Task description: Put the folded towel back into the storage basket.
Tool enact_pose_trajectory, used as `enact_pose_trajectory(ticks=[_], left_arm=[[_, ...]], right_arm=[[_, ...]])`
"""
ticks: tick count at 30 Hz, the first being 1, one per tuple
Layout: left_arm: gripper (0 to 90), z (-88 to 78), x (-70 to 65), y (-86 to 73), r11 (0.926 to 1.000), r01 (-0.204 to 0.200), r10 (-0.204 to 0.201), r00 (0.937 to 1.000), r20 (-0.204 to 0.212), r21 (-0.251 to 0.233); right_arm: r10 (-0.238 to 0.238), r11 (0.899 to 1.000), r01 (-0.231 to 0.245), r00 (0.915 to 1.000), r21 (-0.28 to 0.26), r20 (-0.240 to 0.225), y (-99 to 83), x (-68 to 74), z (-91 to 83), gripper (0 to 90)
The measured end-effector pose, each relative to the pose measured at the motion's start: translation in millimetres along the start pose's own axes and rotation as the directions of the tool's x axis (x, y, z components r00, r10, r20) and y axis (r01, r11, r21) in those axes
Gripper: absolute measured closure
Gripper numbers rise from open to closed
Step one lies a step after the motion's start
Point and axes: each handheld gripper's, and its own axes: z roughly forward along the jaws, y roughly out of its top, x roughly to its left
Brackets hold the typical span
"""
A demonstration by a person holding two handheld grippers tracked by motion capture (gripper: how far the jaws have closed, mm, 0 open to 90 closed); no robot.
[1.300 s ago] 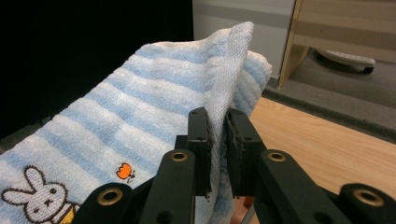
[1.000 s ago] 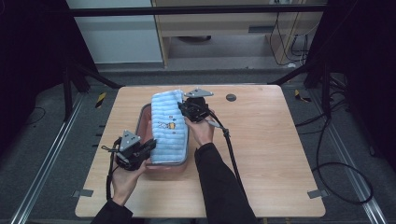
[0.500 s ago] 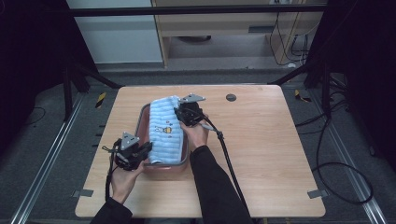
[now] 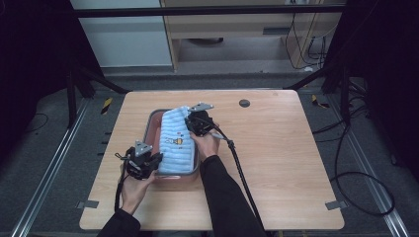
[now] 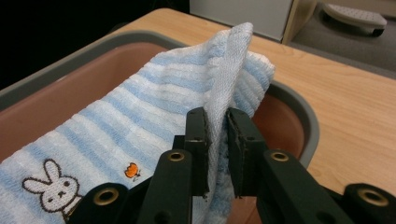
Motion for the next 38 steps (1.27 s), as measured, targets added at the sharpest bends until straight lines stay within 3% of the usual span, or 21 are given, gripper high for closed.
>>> enact_pose_trajectory(ticks=[5, 9, 18, 19, 22, 23, 29, 31, 34, 38], left_arm=[[78.7, -0.2, 1.0, 0.5, 1.0000, 0.003, -0.003, 0.9999, -0.016, 0.005], [72.7, -6.4, 3.5, 2.9, 0.9993, 0.020, -0.021, 0.9994, -0.028, -0.031], [55.6, -20.1, 11.2, 6.4, 0.9944, 0.036, -0.038, 0.9991, -0.018, -0.100], [50.0, -22.3, 12.8, 7.1, 0.9932, 0.036, -0.037, 0.9993, -0.009, -0.111], [45.7, -28.3, 16.4, 8.3, 0.9895, 0.038, -0.037, 0.9993, 0.009, -0.139], [41.9, -34.0, 20.2, 9.3, 0.9861, 0.036, -0.035, 0.9993, 0.008, -0.162], [31.5, -46.7, 35.3, 9.8, 0.9748, 0.039, -0.033, 0.9989, 0.032, -0.220], [29.5, -48.1, 37.8, 9.1, 0.9738, 0.038, -0.032, 0.9990, 0.030, -0.224], [28.1, -51.8, 47.0, 5.7, 0.9730, 0.039, -0.035, 0.9992, 0.022, -0.227], [27.2, -55.4, 61.0, -0.4, 0.9721, 0.053, -0.054, 0.9985, 0.001, -0.229]], right_arm=[[-0.001, 1.000, 0.001, 1.0000, 0.017, 0.007, -2.0, -0.7, -0.6, 70.0], [0.001, 1.000, 0.000, 0.9999, -0.014, 0.014, 1.3, -3.0, -10.8, 68.1], [0.017, 0.993, -0.014, 0.9995, -0.116, 0.026, 9.1, -18.7, -53.8, 61.1], [0.030, 0.989, -0.026, 0.9991, -0.144, 0.031, 8.2, -26.6, -69.8, 55.7], [0.036, 0.987, -0.028, 0.9982, -0.160, 0.048, 6.3, -34.1, -83.9, 50.1], [0.043, 0.984, -0.032, 0.9972, -0.174, 0.060, 3.5, -41.5, -96.3, 43.5], [0.079, 0.981, -0.061, 0.9925, -0.185, 0.094, -18.3, -66.0, -134.1, 30.7], [0.081, 0.982, -0.063, 0.9916, -0.178, 0.101, -23.6, -69.7, -138.9, 28.7], [0.068, 0.988, -0.047, 0.9877, -0.147, 0.141, -46.0, -85.3, -156.6, 23.9], [0.085, 0.990, -0.066, 0.9846, -0.128, 0.153, -69.7, -101.3, -176.5, 22.3]])
